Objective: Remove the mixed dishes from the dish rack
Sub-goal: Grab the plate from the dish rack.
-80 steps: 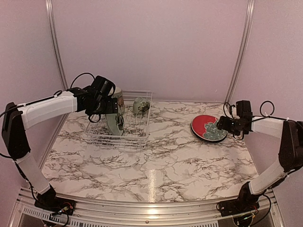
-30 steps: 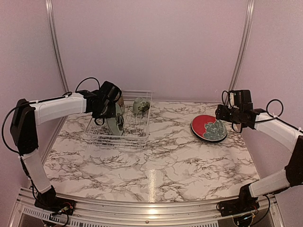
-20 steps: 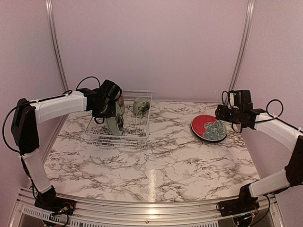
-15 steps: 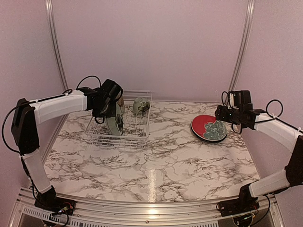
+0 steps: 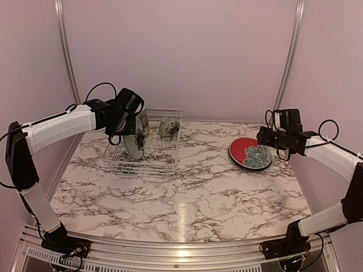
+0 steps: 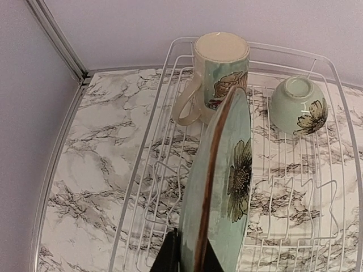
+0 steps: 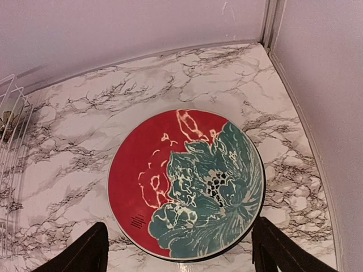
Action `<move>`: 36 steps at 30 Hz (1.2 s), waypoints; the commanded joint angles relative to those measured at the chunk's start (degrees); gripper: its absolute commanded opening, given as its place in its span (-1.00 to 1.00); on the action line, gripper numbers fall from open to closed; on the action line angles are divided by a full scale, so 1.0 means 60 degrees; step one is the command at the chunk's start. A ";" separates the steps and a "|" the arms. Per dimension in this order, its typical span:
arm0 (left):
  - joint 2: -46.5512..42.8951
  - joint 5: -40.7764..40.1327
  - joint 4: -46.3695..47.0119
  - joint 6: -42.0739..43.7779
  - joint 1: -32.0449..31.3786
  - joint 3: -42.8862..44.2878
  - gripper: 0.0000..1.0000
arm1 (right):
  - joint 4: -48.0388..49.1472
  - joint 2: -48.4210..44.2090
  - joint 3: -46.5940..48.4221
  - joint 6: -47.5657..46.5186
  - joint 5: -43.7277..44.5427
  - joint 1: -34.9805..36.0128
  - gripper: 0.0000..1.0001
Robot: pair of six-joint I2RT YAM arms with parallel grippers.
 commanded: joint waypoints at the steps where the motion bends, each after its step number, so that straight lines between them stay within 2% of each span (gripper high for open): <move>1: -0.1337 -0.0695 0.0523 0.0046 -0.0043 0.0221 -1.00 | 0.0046 -0.0131 0.0115 0.0035 -0.0345 0.0058 0.68; 5: -0.2215 -0.0261 0.0918 -0.0019 -0.0043 -0.0162 -1.00 | 0.0227 -0.0203 0.0057 -0.0069 -0.1017 0.0065 0.69; 13: -0.3822 0.2578 0.3523 -0.0226 0.0081 -0.1959 -1.00 | 0.0920 -0.0431 -0.0239 0.0064 -0.2617 0.0062 0.73; 14: -0.3887 0.2896 0.3835 -0.0313 0.0119 -0.2161 -1.00 | 0.0988 -0.0431 -0.0257 0.0151 -0.2767 0.0065 0.92; 17: -0.4011 0.3817 0.4798 -0.0700 0.0203 -0.2768 -1.00 | 0.1246 -0.0431 -0.0430 0.0524 -0.3264 0.0079 0.97; 21: -0.3936 0.5118 0.6275 -0.1432 0.0235 -0.3472 -1.00 | 0.1951 -0.0474 -0.0831 0.1084 -0.4105 0.0285 0.97; 25: -0.3587 0.6336 0.7573 -0.2056 0.0235 -0.3982 -1.00 | 0.3336 -0.0310 -0.1226 0.2091 -0.5305 0.0932 0.97; 29: -0.3117 0.7118 0.8440 -0.2611 0.0235 -0.4190 -1.00 | 0.4761 0.0183 -0.1329 0.3203 -0.6559 0.1537 0.97; 36: -0.2301 0.8464 1.0006 -0.3736 0.0235 -0.4462 -1.00 | 0.6748 0.1429 -0.1134 0.4684 -0.7494 0.2740 0.97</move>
